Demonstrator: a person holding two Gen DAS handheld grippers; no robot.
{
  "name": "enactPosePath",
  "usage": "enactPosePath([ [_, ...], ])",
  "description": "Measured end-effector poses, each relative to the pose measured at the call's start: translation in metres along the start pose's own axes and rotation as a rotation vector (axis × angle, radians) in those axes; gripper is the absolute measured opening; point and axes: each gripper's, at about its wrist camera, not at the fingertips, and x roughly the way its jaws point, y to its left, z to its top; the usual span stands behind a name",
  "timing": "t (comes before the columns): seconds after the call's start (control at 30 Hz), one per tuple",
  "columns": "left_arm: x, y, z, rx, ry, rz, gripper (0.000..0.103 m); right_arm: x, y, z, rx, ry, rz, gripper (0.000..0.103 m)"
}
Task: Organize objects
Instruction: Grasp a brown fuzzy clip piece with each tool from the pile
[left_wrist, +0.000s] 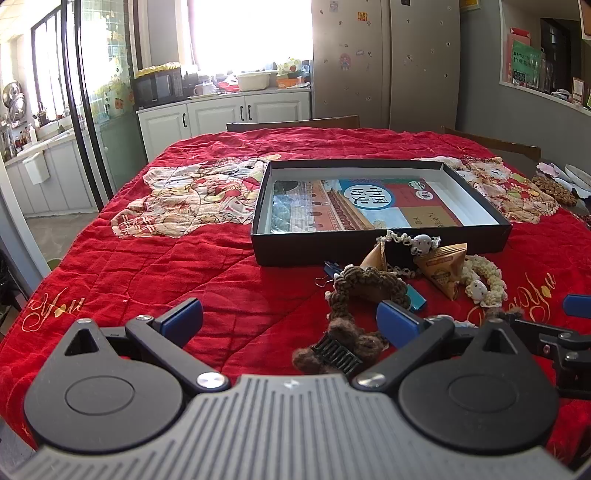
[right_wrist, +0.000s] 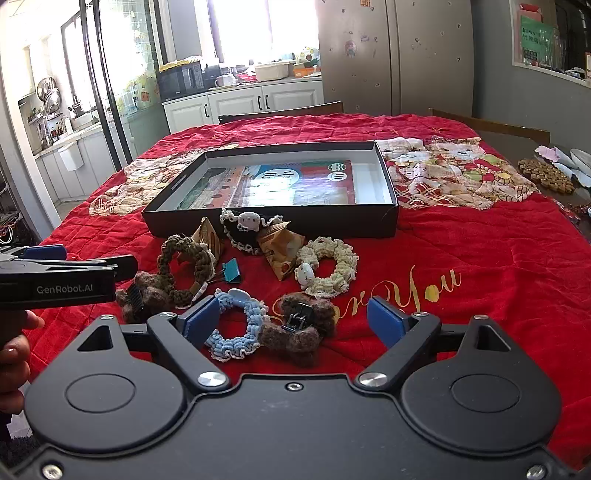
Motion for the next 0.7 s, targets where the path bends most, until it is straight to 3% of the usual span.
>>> enactPosePath([
  [0.27, 0.002, 0.000, -0.001, 0.000, 0.007, -0.002, 0.103, 0.004, -0.002, -0.002, 0.006, 0.009, -0.001, 0.086],
  [0.7, 0.013, 0.006, -0.001, 0.051, 0.016, -0.048, 0.103, 0.012, -0.010, 0.001, 0.015, 0.027, -0.004, 0.074],
])
